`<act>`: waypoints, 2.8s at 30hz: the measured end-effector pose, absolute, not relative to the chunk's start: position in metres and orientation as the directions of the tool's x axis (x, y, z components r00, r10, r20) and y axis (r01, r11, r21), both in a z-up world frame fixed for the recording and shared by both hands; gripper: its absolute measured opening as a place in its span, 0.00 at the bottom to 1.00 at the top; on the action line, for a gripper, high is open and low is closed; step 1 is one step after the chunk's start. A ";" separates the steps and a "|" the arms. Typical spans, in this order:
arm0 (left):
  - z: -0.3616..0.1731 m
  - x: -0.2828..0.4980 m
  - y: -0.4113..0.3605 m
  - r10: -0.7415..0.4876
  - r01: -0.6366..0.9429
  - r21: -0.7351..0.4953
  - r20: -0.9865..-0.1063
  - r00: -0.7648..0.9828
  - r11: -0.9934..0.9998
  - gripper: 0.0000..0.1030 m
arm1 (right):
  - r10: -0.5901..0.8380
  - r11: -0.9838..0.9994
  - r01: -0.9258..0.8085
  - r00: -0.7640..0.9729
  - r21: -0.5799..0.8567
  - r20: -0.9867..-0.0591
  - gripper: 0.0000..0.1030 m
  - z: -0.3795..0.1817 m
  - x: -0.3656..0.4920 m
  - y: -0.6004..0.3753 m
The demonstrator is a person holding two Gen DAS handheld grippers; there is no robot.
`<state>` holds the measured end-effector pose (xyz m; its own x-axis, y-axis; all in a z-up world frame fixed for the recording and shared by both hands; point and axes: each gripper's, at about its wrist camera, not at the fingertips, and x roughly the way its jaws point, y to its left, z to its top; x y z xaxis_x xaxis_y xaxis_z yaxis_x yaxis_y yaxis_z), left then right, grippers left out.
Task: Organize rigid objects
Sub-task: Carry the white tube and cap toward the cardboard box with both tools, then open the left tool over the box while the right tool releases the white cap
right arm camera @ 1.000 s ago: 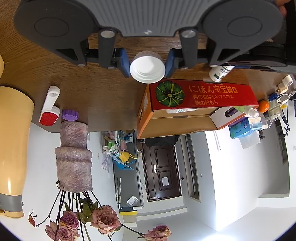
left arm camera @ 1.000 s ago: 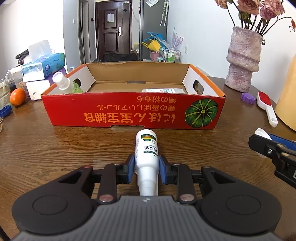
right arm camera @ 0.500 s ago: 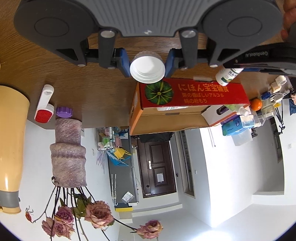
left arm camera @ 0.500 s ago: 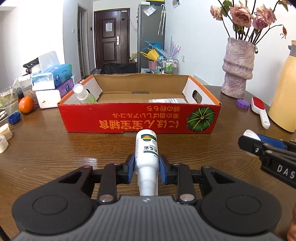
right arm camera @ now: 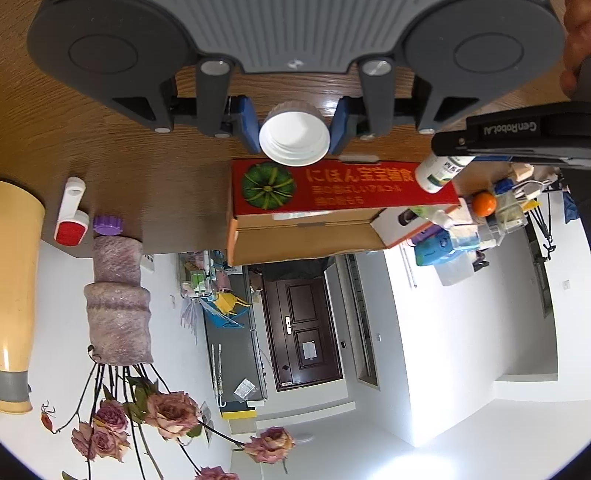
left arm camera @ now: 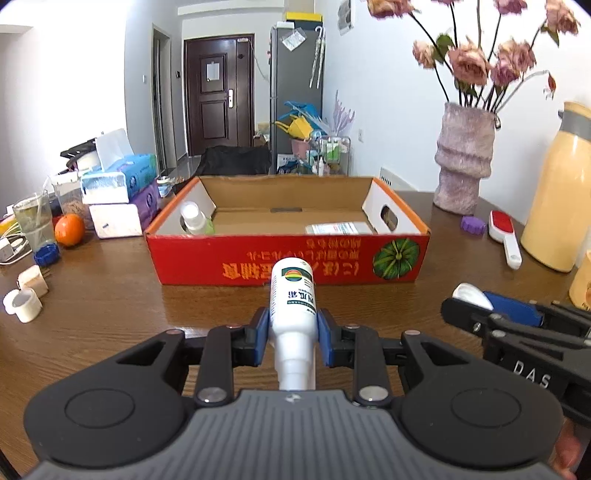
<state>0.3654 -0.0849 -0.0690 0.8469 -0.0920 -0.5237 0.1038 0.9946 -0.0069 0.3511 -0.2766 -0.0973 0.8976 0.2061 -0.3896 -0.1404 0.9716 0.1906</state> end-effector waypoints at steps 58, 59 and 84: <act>-0.040 0.544 -0.050 -0.010 -0.001 -0.021 -0.515 0.857 1.000 0.28 | 0.186 0.959 -0.089 0.912 0.268 -0.366 0.38 -0.054 0.525 -0.242; -0.041 0.547 -0.050 -0.010 0.000 -0.021 -0.518 0.855 1.000 0.28 | 0.184 0.960 -0.088 0.911 0.264 -0.368 0.38 -0.055 0.527 -0.242; -0.044 0.554 -0.033 0.051 -0.072 -0.024 -0.496 0.867 0.997 1.00 | 0.108 0.977 -0.019 0.902 0.212 -0.418 1.00 -0.075 0.541 -0.246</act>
